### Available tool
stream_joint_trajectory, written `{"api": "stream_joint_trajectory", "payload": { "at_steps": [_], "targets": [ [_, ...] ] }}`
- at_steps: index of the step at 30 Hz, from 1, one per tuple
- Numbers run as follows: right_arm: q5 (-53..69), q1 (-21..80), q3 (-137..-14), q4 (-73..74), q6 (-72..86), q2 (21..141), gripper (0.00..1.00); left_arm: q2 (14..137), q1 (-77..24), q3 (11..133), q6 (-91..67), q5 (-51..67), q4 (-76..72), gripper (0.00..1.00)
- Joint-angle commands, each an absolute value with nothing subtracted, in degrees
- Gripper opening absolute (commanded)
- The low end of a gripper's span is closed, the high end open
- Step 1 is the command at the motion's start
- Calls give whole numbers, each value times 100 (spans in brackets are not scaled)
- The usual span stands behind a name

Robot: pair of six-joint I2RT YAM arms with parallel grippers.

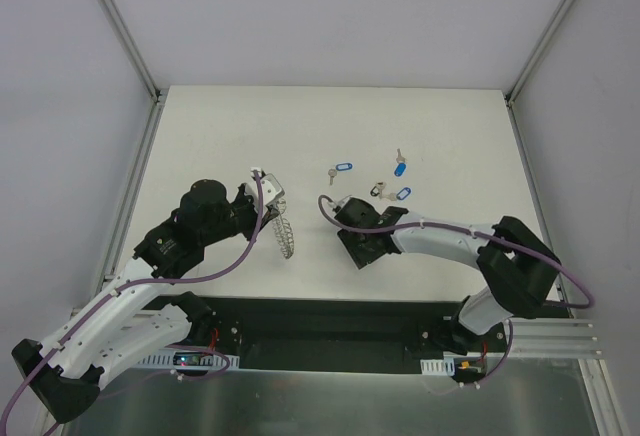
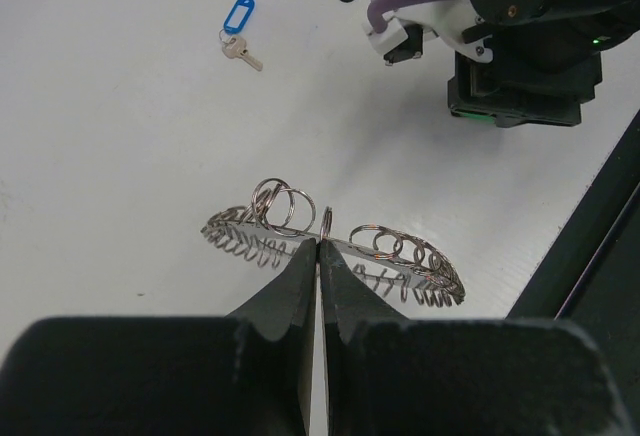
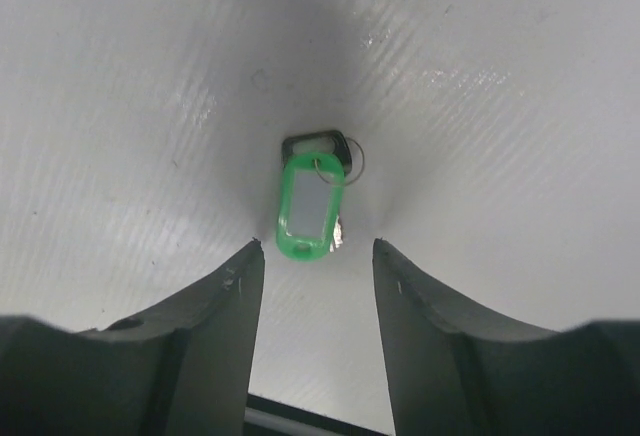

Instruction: Put the keys on the keyring

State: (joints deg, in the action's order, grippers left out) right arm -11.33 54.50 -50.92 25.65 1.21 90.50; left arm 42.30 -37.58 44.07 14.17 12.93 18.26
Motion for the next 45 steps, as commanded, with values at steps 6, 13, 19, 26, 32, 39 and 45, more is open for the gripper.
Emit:
{"api": "stream_joint_trajectory", "payload": {
  "at_steps": [6, 13, 19, 26, 32, 39, 45],
  "targets": [
    [-1502, 5511, -5115, 2725, 807, 7568, 53, 4263, -3823, 4368, 1353, 1275, 1494, 0],
    [-1635, 5178, -4694, 1891, 2231, 7637, 48, 4219, -3823, 4350, 1362, 1239, 1494, 0],
    [-1696, 5010, -4614, 1521, 2768, 8120, 39, 4193, -3815, 4351, 1354, 1257, 1485, 0],
    [-1547, 4852, -4491, 1275, 2927, 8464, 35, 4166, -3823, 4342, 1362, 1266, 1485, 0],
    [-1345, 4790, -4369, 1108, 3006, 8657, 33, 4096, -3823, 4342, 1345, 1310, 1485, 0],
    [-1231, 4781, -4289, 1020, 3050, 8640, 27, 4096, -3815, 4342, 1336, 1318, 1477, 0],
    [-1046, 4790, -4228, 940, 3067, 8587, 20, 4052, -3823, 4333, 1327, 1310, 1477, 0]
  ]
}}
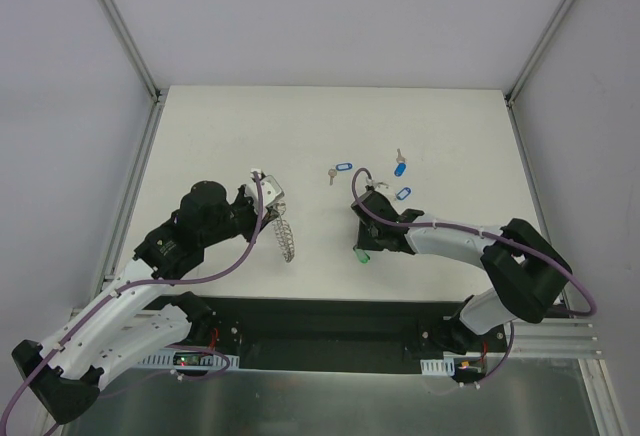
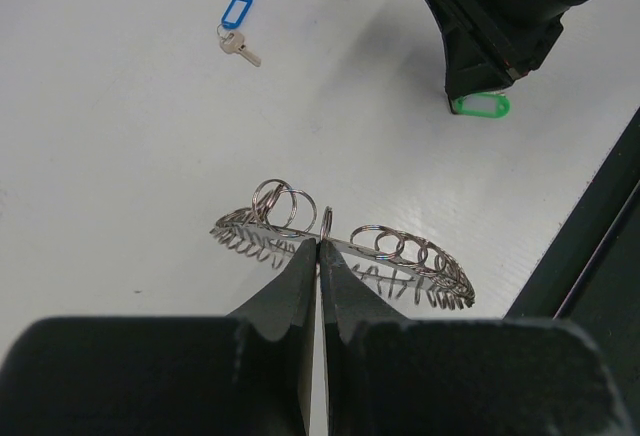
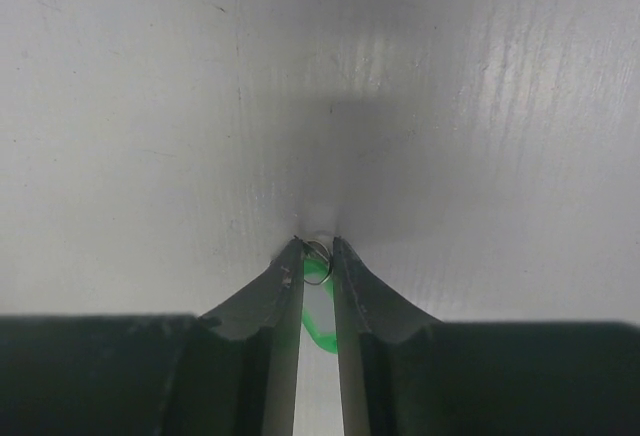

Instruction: Put the keys on the keyring

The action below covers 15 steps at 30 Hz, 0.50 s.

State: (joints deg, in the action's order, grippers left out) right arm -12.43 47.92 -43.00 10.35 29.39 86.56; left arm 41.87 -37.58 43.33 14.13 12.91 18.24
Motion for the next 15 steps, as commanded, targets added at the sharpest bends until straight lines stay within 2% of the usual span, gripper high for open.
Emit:
{"api": "stream_joint_trajectory", "payload": {
  "at_steps": [1, 10, 15],
  "targets": [
    [-1046, 4781, -4228, 940, 3067, 8604, 20, 4060, -3815, 4333, 1327, 1318, 1477, 0],
    [-1028, 4781, -4350, 1115, 2831, 8455, 2, 4061, -3823, 4333, 1327, 1318, 1477, 0],
    [-1406, 4650, -4649, 1687, 2409, 8096, 1, 4087, -3823, 4342, 1327, 1301, 1477, 0]
  ]
}}
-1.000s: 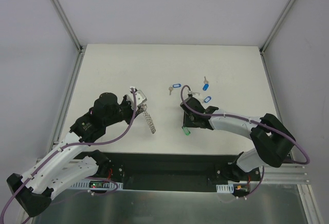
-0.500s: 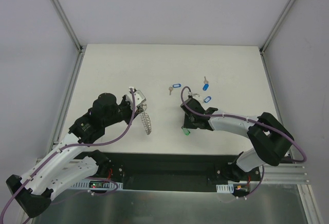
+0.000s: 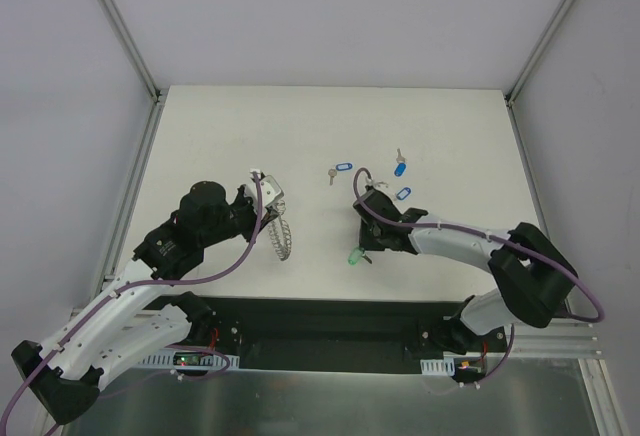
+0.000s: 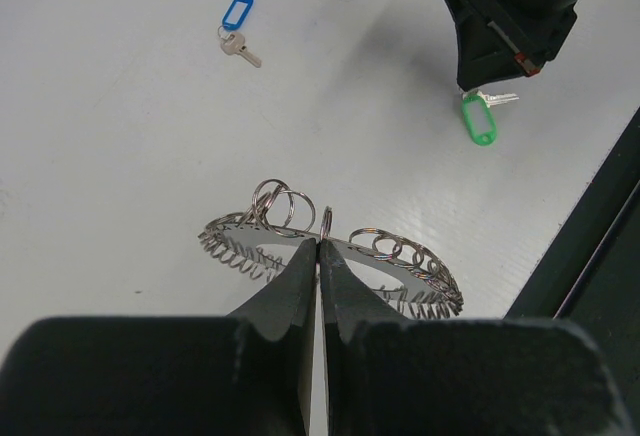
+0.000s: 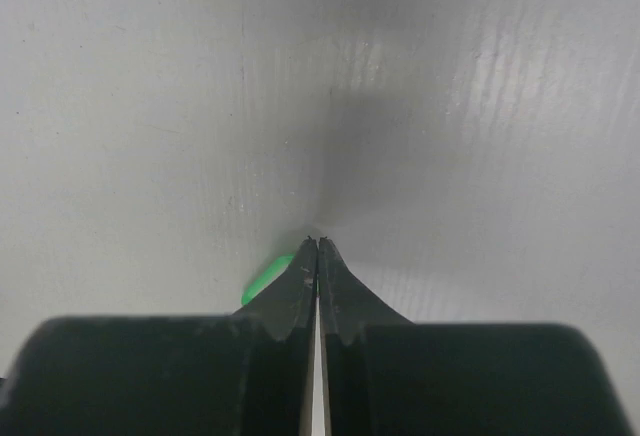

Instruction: Put the keys on the keyring

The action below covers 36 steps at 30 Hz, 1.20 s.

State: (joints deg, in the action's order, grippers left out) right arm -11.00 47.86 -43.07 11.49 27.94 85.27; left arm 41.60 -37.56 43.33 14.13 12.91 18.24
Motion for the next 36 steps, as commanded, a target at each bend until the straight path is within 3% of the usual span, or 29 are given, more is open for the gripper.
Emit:
{"api": "stream_joint_trajectory", "payload": {
  "at_steps": [1, 7, 18, 27, 36],
  "targets": [
    [-1441, 4580, -4684, 1862, 2330, 8043, 1, 4113, -3815, 4342, 1327, 1309, 1477, 0],
    [-1828, 4096, -4957, 2495, 1749, 7472, 1, 4096, -3823, 4333, 1327, 1275, 1468, 0],
    [-1890, 3305, -4404, 2821, 1555, 6574, 1, 4105, -3823, 4342, 1327, 1292, 1477, 0],
    [-1204, 3453, -3376, 1891, 2539, 6767, 1, 4113, -3823, 4342, 1327, 1292, 1477, 0],
    [-1441, 4411, -3472, 1697, 3329, 7250, 1, 4104, -3814, 4342, 1318, 1292, 1477, 0]
  ]
}}
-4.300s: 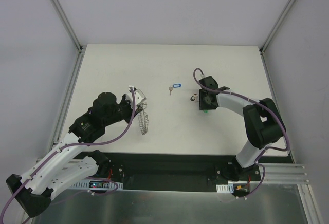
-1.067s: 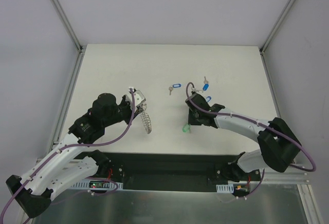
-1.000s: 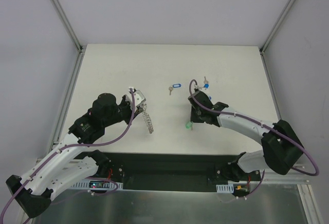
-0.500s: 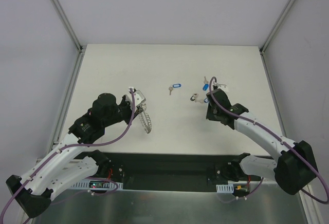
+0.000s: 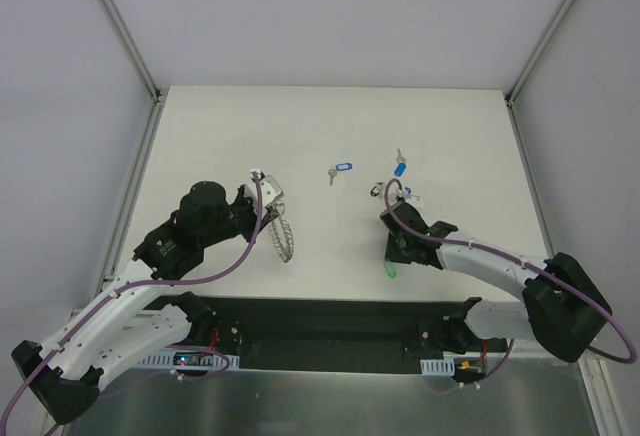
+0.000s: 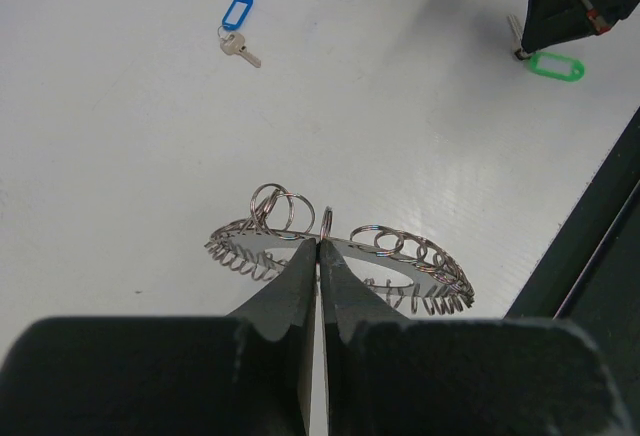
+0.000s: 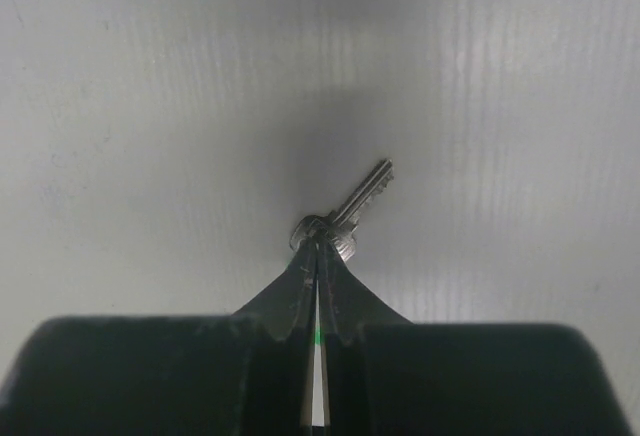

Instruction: Put the keys on the keyring

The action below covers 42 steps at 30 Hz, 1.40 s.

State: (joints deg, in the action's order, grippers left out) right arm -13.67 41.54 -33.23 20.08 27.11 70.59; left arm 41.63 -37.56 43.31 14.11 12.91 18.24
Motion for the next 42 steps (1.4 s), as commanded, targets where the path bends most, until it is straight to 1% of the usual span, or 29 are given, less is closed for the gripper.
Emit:
{"api": "stream_joint_trajectory", "payload": {
  "at_steps": [1, 6, 12, 15, 16, 17, 18, 20, 23, 25, 33, 38, 42],
  "targets": [
    [-1450, 4456, -3463, 1635, 3409, 7347, 1, 4096, -3823, 4333, 1318, 1275, 1477, 0],
    [-1503, 4711, -3603, 1424, 3752, 7681, 1, 4096, -3823, 4342, 1318, 1292, 1477, 0],
    [-1775, 4737, -4025, 1467, 4131, 7936, 3, 4113, -3823, 4333, 1318, 1283, 1477, 0],
    [-1976, 4728, -4367, 1669, 4175, 8024, 12, 4122, -3823, 4333, 1318, 1283, 1477, 0],
    [-2021, 4729, -4455, 1705, 4131, 8042, 20, 4122, -3823, 4333, 1327, 1292, 1477, 0],
    [-2056, 4729, -4578, 1722, 4070, 8059, 25, 4131, -3823, 4333, 1327, 1283, 1477, 0],
    [-2083, 4702, -4649, 1731, 4000, 8060, 33, 4131, -3823, 4333, 1327, 1266, 1477, 0],
    [-2083, 4658, -4746, 1827, 3781, 8068, 38, 4122, -3823, 4324, 1327, 1257, 1477, 0],
    [-2022, 4641, -4755, 1916, 3508, 7937, 49, 4131, -3815, 4333, 1336, 1257, 1477, 0],
    [-1908, 4623, -4589, 1934, 3384, 7770, 50, 4113, -3815, 4333, 1336, 1239, 1477, 0],
    [-1117, 4649, -3745, 1714, 2945, 7295, 49, 4096, -3815, 4351, 1388, 1239, 1485, 0],
    [-933, 4720, -3612, 1363, 2831, 7514, 49, 4069, -3762, 4499, 1520, 1169, 1591, 0],
    [-712, 4886, -3840, 1143, 2777, 7892, 49, 4218, -3709, 4877, 1547, 1002, 1828, 0]
  ]
}}
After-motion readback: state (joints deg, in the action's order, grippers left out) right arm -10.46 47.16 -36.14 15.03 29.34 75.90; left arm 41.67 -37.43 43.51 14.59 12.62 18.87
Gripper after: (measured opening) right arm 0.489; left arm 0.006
